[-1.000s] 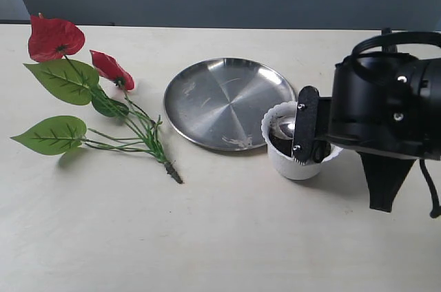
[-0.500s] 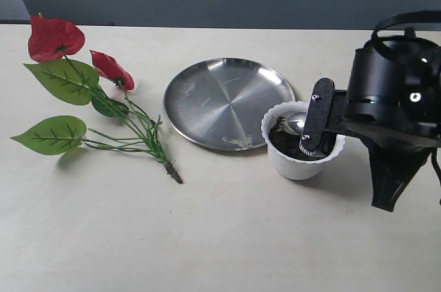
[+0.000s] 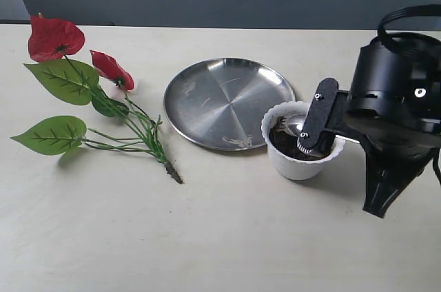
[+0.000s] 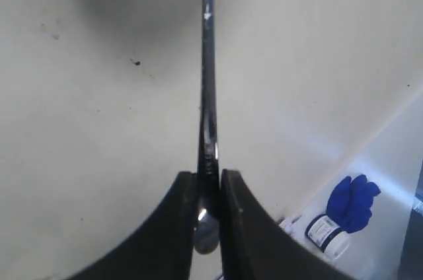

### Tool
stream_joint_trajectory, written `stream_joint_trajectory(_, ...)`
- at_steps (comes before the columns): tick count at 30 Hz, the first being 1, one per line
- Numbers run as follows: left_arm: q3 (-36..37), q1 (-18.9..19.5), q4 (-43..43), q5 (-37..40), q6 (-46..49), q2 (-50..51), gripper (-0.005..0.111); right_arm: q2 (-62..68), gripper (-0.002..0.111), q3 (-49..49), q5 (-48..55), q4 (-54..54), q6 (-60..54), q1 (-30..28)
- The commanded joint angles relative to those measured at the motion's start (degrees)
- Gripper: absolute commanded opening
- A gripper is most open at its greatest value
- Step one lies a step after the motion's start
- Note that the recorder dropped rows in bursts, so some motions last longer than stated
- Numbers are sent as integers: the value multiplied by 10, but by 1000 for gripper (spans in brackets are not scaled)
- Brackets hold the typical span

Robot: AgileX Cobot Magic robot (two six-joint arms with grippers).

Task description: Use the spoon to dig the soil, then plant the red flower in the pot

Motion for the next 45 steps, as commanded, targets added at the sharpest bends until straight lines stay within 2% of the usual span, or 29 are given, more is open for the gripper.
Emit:
stream_joint_trajectory(1, -2, -3, -2, -2, -1, -1, 0, -36, -1, -32, 1, -29, 95, -3)
stream_joint_trajectory(3, -2, -3, -2, -2, -1, -1, 0, -54, -1, -75, -27, -42, 119, -4)
stream_joint_trajectory(5, -2, -3, -2, -2, -1, -1, 0, -44, -1, -114, -209, 37, 109, -27)
stream_joint_trajectory(6, -2, -3, -2, -2, -1, -1, 0, -15, -1, -142, -266, 104, 89, -46)
stream_joint_trajectory(9, -2, -3, -2, -2, -1, -1, 0, 106, -1, -248, -271, 280, 3, -94)
stream_joint_trajectory(15, -2, -3, -2, -2, -1, -1, 0, 261, -1, -360, -242, 374, 2, -98)
stream_joint_trajectory(26, -2, -3, -2, -2, -1, -1, 0, 380, -1, -412, -237, 381, 57, -98)
stream_joint_trajectory(33, -2, -3, -2, -2, -1, -1, 0, 399, -1, -412, -246, 344, 109, -98)
stream_joint_trajectory(41, -2, -3, -2, -2, -1, -1, 0, 399, -1, -412, -254, 337, 111, -98)
stream_joint_trajectory(43, -2, -3, -2, -2, -1, -1, 0, 397, 4, -412, -255, 337, 102, -98)
stream_joint_trajectory(45, -2, -3, -2, -2, -1, -1, 0, 396, 16, -412, -255, 341, 94, -98)
